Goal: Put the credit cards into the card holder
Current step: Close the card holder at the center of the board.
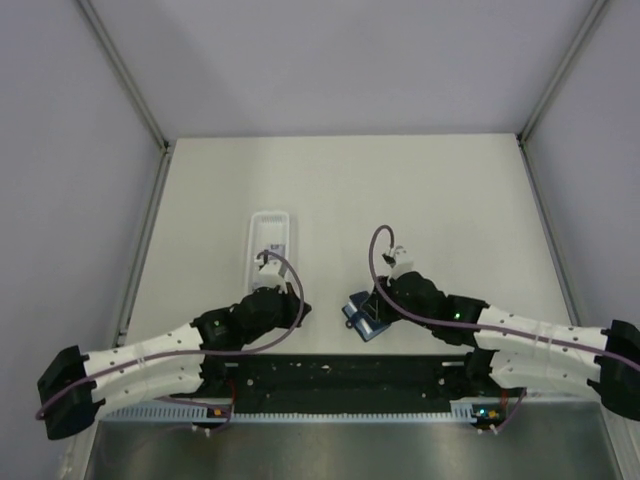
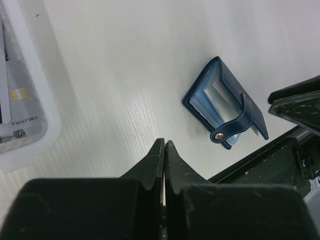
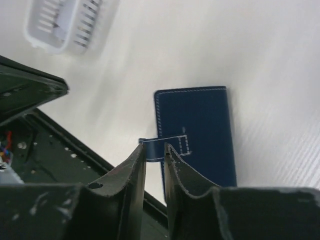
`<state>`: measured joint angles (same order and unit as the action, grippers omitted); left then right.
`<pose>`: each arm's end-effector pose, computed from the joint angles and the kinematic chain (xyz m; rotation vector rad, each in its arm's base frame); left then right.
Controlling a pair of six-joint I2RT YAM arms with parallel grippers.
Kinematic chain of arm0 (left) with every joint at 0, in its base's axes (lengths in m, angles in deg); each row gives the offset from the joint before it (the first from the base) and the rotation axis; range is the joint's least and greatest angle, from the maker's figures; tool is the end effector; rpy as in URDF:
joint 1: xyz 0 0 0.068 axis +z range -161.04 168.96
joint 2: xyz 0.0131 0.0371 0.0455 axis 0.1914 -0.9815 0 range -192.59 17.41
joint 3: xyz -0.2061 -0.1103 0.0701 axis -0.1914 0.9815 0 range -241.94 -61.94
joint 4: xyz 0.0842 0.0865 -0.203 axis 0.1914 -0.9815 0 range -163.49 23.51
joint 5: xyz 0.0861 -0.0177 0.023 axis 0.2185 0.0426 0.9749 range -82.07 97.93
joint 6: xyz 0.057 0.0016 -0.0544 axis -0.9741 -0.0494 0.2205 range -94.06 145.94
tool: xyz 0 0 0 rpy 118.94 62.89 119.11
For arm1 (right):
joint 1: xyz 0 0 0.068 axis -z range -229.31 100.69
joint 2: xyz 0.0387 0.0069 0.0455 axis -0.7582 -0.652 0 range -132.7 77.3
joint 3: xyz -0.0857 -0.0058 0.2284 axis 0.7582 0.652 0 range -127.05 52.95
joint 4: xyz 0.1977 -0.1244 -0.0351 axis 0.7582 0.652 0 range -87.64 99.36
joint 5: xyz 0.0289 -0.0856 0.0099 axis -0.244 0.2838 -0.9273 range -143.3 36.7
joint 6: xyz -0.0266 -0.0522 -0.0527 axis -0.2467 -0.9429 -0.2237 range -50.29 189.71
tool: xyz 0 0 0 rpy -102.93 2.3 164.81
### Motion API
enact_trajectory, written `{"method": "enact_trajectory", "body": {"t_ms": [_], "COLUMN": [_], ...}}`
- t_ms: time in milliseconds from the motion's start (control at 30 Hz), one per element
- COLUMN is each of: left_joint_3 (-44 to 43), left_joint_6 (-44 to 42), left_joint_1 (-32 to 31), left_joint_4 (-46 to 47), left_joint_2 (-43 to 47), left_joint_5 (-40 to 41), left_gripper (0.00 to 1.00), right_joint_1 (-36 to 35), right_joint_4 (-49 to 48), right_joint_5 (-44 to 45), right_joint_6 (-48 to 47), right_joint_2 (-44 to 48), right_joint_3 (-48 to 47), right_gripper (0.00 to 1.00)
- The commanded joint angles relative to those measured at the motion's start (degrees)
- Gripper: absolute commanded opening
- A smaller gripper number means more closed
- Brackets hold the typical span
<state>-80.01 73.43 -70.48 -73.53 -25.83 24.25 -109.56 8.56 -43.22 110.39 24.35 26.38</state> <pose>0.1127 -0.1536 0.1615 0.0561 2.2145 -0.7908 0.1191 0.1844 0.1817 -0.2748 2.2336 0.8233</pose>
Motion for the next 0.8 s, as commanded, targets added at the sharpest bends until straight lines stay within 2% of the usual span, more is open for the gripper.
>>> {"method": "enact_trajectory", "body": {"t_ms": [0, 133, 267, 367, 500, 633, 767], "left_joint_3": [-4.34, -5.84, -7.51, -7.95, -7.69, -8.91, -11.37], "left_joint_6": [-1.96, -2.40, -3.89, -3.19, -2.57, -2.31, -1.69], "left_joint_1": [-0.06, 0.03, -0.06, -0.41, -2.17, -3.23, -3.66], "left_joint_4": [4.94, 6.52, 9.94, 13.63, 18.99, 23.74, 26.55], "left_joint_2": [-3.24, -6.14, -9.04, -12.56, -16.78, -21.52, -28.11], "left_joint_5": [-0.76, -2.51, -5.14, -7.78, -7.35, -7.44, -8.93], "left_gripper": [0.00, 0.00, 0.00, 0.00, 0.00, 0.00, 0.00], "right_joint_1": [-0.31, -0.31, -0.31, -0.31, -0.31, -0.40, -0.13], "right_joint_4": [0.41, -7.32, -9.18, -14.01, -13.41, -8.85, -1.56], "right_joint_5": [3.19, 0.82, -0.94, -1.83, -0.16, 2.56, 5.73], "right_joint_6": [1.32, 3.78, 5.01, 5.63, 6.60, 7.30, 7.22], "right_joint_2": [-4.43, -10.05, -15.59, -15.79, -10.79, -0.79, 7.84], "right_joint_3": [1.78, 5.03, 5.56, 7.57, 8.37, 8.64, 7.85], "right_gripper": [0.20, 0.20, 0.18, 0.19, 0.22, 0.24, 0.37]}}
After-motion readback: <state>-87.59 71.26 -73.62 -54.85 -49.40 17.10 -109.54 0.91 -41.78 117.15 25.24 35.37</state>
